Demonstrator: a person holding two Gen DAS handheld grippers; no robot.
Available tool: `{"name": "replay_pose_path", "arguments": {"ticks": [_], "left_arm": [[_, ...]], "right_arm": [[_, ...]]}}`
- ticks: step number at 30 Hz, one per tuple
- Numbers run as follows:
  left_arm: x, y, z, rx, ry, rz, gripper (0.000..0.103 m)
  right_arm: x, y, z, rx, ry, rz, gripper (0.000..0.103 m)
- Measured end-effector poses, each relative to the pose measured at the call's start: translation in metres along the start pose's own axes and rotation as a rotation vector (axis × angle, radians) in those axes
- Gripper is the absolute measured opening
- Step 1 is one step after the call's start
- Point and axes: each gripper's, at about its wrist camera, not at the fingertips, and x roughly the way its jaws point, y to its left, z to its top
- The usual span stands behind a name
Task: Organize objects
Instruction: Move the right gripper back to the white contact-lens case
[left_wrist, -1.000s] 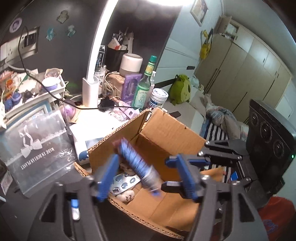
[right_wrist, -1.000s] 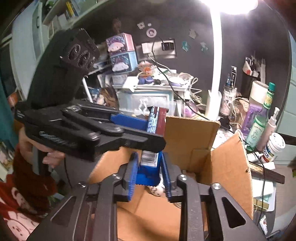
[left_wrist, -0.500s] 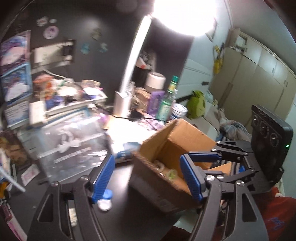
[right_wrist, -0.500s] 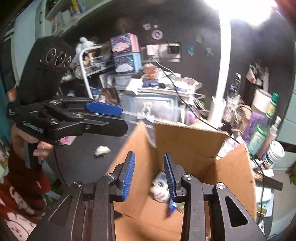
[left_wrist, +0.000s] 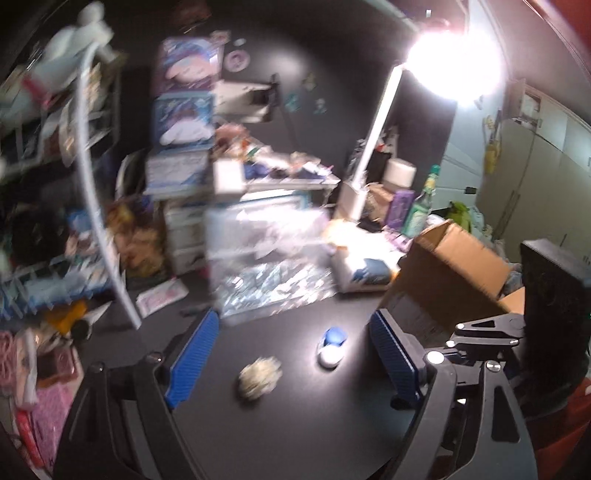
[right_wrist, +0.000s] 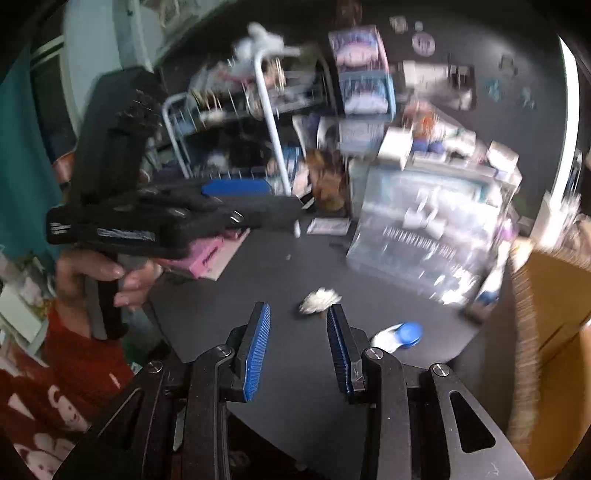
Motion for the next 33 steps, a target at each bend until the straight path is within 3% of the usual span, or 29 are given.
{"name": "replay_pose_path", "arguments": {"ticks": [2,4,10,15,21,24,25,29,33], "left_arm": [[0.003,0.014,-0.013,-0.021,0.017,0.010,0.082],[0.006,0.026,-0.025,-0.041,0.032,0.013,0.083],[0.008,0.040,-0.042,-0.065,0.051,0.007,0.082],[0.008,0.043,-0.043,-0.073,0.050,0.003,0.083],[0.009,0.046,-0.041,-0.084,0.051,0.005,0.082],[0.010,0.045,-0.041,-0.084,0.057,0.007,0.083],[0.010,0.045,-0.041,-0.084,0.060,0.005,0.082],[0.014,0.039,-0.041,-0.077,0.080,-0.008,0.082],[0.017,0.026,-0.038,-0.064,0.092,-0.070,0.082]], "right_arm": [[0.022,-0.002,-0.010,0.037,0.033,-0.021,0.029],[0.044,-0.009,-0.021,0.078,0.065,-0.076,0.038],[0.095,-0.046,-0.047,0.161,0.132,-0.285,0.040],[0.119,-0.073,-0.045,0.198,0.148,-0.367,0.040],[0.132,-0.081,-0.038,0.163,0.151,-0.394,0.041],[0.135,-0.078,-0.036,0.126,0.154,-0.406,0.027],[0.136,-0.078,-0.037,0.124,0.152,-0.401,0.026],[0.132,-0.076,-0.039,0.124,0.129,-0.355,0.026],[0.118,-0.057,-0.038,0.074,0.095,-0.272,0.026]]}}
